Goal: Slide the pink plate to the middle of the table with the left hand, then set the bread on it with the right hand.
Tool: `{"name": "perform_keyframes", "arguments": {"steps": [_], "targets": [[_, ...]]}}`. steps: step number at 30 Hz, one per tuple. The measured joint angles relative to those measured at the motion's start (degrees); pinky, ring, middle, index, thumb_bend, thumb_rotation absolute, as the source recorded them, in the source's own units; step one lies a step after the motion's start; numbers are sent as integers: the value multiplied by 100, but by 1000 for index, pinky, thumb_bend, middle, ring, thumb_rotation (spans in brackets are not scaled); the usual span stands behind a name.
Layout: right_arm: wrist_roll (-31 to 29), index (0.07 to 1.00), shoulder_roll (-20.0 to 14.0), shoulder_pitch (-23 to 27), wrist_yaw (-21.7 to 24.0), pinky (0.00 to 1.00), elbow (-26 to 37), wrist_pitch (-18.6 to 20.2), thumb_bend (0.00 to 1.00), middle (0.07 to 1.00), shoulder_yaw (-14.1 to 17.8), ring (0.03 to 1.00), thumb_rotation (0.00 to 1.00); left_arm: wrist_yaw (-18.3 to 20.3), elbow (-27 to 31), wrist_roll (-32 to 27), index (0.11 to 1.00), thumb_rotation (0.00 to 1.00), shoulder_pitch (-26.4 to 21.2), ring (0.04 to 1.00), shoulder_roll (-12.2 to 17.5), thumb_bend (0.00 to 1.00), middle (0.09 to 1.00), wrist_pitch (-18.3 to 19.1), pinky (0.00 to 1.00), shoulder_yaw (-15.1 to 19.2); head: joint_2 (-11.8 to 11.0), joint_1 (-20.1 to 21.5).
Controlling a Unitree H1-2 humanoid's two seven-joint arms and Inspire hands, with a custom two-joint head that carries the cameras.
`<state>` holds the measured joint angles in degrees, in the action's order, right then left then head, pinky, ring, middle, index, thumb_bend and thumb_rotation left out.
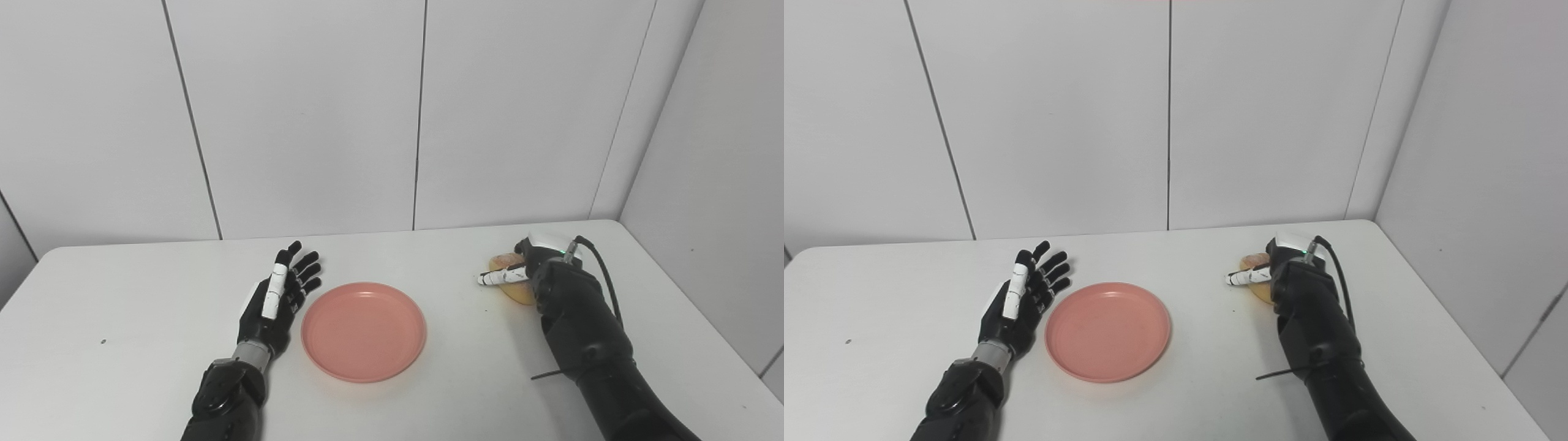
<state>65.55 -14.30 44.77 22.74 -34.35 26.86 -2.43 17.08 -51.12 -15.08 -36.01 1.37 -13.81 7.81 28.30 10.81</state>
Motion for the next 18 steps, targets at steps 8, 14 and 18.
{"name": "perform_keyframes", "arguments": {"steps": [8, 14, 18], "targets": [[-473, 627, -33, -128, -357, 258, 307, 1, 522, 496, -141, 418, 1, 22, 29, 1, 952, 833, -1, 901, 6, 878, 888, 71, 893, 0, 44, 18], [-628, 609, -115, -148, -424, 273, 306, 1, 527, 529, -305, 415, 0, 23, 55, 0, 949, 828, -2, 904, 12, 885, 885, 96, 903, 2, 44, 18], [-673, 653, -149, -148, -371, 248, 326, 1, 525, 536, -324, 405, 0, 23, 72, 0, 945, 828, 1, 897, 15, 892, 878, 110, 896, 4, 88, 0]]}}
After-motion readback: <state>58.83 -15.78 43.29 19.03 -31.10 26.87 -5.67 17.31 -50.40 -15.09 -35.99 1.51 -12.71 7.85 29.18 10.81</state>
